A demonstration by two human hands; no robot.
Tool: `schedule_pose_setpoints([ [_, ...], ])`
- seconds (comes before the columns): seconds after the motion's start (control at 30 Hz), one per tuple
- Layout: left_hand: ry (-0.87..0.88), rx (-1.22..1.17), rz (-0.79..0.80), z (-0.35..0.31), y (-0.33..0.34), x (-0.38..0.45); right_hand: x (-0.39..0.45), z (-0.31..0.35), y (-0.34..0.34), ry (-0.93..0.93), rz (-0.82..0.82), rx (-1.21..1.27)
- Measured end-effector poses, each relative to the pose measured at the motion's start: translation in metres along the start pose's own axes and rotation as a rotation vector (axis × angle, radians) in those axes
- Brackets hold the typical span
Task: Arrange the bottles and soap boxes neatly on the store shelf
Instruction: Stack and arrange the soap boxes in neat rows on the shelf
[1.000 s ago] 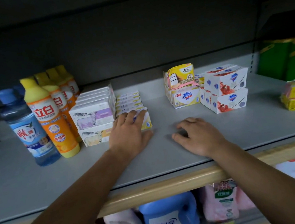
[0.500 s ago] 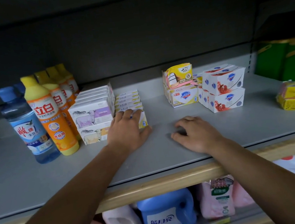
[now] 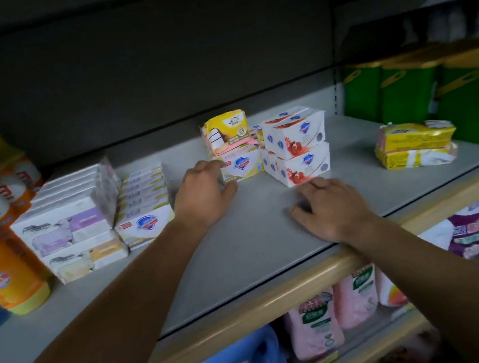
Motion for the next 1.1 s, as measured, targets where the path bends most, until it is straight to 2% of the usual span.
schedule_pose_setpoints([
  [0.13,-0.003,0.044,0.022,-0.013,0.029,0.037,0.004,-0.004,0.006,-0.016,-0.01,0.007],
  [0.23,-0.051,0.181,0.042,-0.013,0.046,0.059,0.005,-0.006,0.009,-0.021,-0.017,0.013],
  [0.33,-0.065,0.229,-0.029,-0.013,0.059,0.061,0.005,-0.006,0.01,-0.026,-0.04,0.018],
  [0.43,-0.086,0.18,-0.108,-0.013,0.061,0.058,0.006,-0.007,0.01,-0.026,-0.059,0.024],
  [0.57,-0.136,-0.084,-0.011,-0.013,0.048,0.051,0.006,-0.008,0.01,-0.024,-0.04,0.033],
  [0.73,-0.12,-0.256,-0.038,-0.002,0.011,0.007,0.004,-0.006,0.006,0.004,-0.006,0.032],
  [0.83,-0.156,-0.406,-0.019,0.016,-0.016,-0.027,0.002,0.0,-0.001,-0.008,-0.085,0.044],
  [0.93,-0.275,-0.713,0.088,0.035,-0.035,-0.057,-0.003,0.029,-0.008,-0.145,-0.223,0.305],
  [1.0,-0.334,-0.875,0.147,0.047,-0.045,-0.072,-0.006,0.064,-0.01,-0.31,-0.21,0.514],
  [1.1,-0.424,-1.081,0.268,0.068,-0.058,-0.09,-0.004,0.113,-0.009,-0.491,-0.172,0.656],
])
Point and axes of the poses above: each hand's wrist, its own x-axis towards the middle knuckle, its own y-axis out of the palm, z = x × y, the point moved 3 cm from there along x, towards the middle knuckle, and after that the axes turned 8 degrees about -y, right-handed, at the moved point
